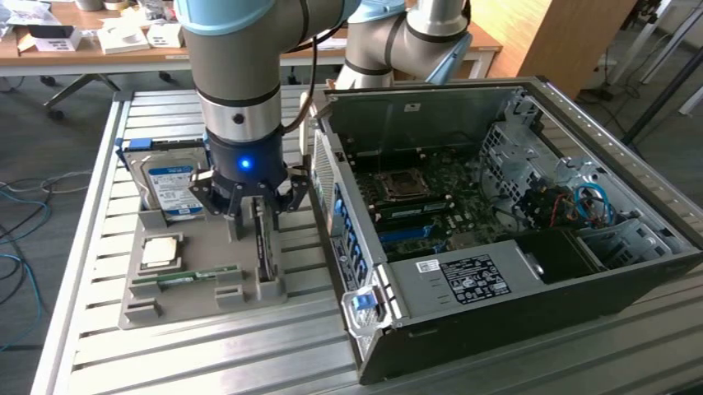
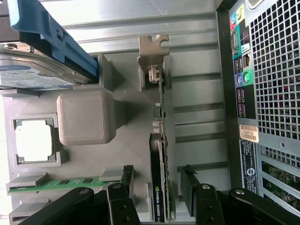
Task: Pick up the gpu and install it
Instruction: 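Pick up the gpu and move the gpu toward the slot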
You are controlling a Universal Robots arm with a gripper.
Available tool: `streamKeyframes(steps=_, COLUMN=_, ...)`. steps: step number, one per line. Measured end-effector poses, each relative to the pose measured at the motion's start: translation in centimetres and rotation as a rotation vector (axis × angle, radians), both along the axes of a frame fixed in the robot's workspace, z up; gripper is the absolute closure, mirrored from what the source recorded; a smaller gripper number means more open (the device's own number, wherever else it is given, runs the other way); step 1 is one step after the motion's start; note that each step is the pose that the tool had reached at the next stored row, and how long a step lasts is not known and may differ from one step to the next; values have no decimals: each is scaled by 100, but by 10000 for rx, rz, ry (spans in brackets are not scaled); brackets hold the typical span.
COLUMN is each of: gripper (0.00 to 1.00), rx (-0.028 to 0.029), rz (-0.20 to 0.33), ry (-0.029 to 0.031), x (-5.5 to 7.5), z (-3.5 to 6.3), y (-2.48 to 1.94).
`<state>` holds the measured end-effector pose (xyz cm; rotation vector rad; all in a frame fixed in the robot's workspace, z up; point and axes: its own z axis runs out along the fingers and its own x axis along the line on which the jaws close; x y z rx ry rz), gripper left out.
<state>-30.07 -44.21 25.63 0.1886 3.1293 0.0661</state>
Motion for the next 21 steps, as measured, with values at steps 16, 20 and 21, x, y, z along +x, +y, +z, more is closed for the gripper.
streamKeyframes(steps=16, gripper=47, rx=0, rz=0, ry=0, x=0, z=-61, y=0)
streamKeyframes(steps=20, gripper=47, rx=0, rz=0, ry=0, x=0, z=-74, y=0)
streamKeyframes(steps=21, gripper=47, rx=0, rz=0, ry=0, x=0, z=-77, y=0)
